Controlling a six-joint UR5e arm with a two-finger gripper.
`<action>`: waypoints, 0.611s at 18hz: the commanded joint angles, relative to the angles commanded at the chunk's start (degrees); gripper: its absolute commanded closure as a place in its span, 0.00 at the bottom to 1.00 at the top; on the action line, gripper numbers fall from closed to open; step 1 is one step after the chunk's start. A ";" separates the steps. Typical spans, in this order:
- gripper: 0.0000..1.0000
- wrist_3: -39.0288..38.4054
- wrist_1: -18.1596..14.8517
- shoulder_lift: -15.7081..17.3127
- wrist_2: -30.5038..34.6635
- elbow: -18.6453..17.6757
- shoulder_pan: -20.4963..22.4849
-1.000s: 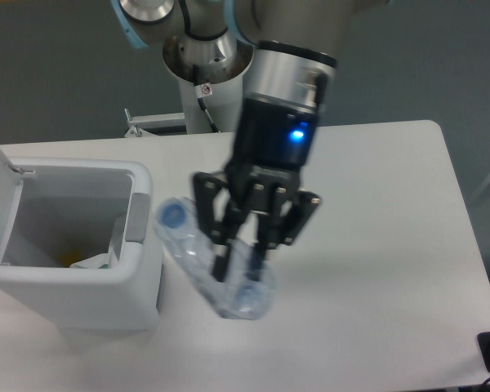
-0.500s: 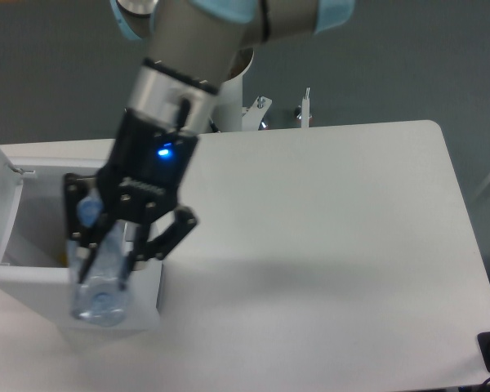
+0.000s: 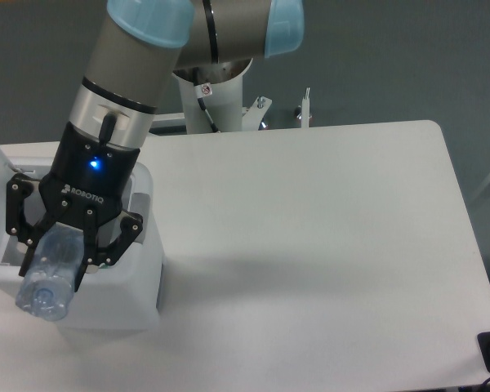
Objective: Place the trash in the trash can
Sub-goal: 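Lower the bottle into the bin and open the gripper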
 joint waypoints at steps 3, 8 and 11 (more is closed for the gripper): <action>0.00 0.00 0.00 0.62 0.53 -0.44 0.00; 0.00 -0.26 -0.09 1.67 2.72 -2.98 1.75; 0.00 0.00 -0.18 2.90 3.78 -4.92 4.47</action>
